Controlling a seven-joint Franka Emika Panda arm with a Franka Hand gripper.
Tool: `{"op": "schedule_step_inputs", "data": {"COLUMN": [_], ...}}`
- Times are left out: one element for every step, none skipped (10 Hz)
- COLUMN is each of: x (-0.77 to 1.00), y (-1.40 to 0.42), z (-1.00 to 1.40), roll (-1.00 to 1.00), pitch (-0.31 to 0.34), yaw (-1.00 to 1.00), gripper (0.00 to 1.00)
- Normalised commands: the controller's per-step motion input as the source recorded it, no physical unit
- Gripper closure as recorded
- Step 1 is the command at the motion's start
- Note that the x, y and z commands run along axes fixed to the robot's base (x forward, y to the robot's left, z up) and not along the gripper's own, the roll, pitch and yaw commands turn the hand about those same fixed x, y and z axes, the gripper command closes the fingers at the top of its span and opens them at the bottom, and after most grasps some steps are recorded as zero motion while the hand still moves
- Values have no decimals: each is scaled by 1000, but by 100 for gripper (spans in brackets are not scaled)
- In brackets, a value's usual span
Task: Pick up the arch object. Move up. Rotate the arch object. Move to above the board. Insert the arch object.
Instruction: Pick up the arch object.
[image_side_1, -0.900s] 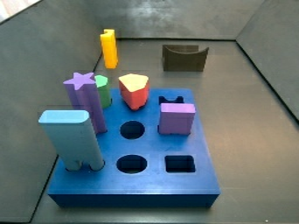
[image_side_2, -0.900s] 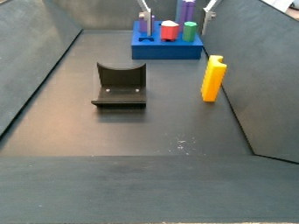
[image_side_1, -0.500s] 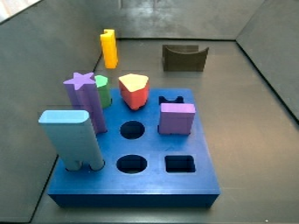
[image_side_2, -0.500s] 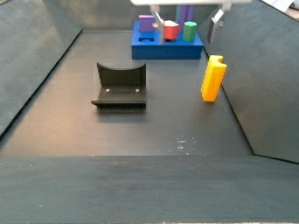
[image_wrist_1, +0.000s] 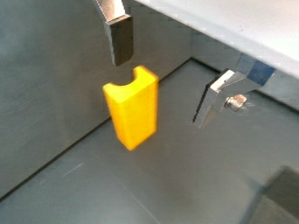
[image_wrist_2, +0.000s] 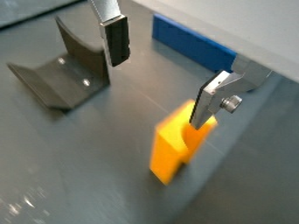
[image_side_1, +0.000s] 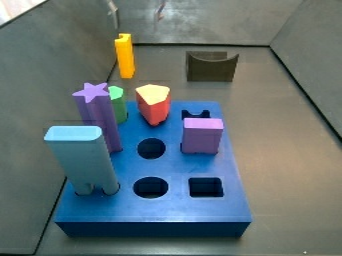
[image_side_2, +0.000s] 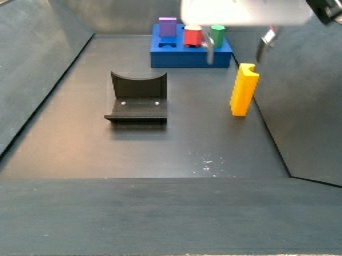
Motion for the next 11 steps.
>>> {"op": "schedule_step_inputs", "data": {"x": [-494,-129,0,0,63,0,0,0,0,0,0], "y": [0,0,34,29,14,0,17,0,0,0,0], "z": [-580,-657,-643,-600,-563,-589,-597,-131,0,0,0], "roll": [0,0,0,0,0,0,0,-69,0,0,0], "pitch": [-101,-44,-9,0,0,0,-3,-96,0,0,0], "yaw": [0,-69,-111,-86,-77,-69,-46,0,0,0,0], "gripper": [0,0,0,0,0,0,0,0,0,100,100]}}
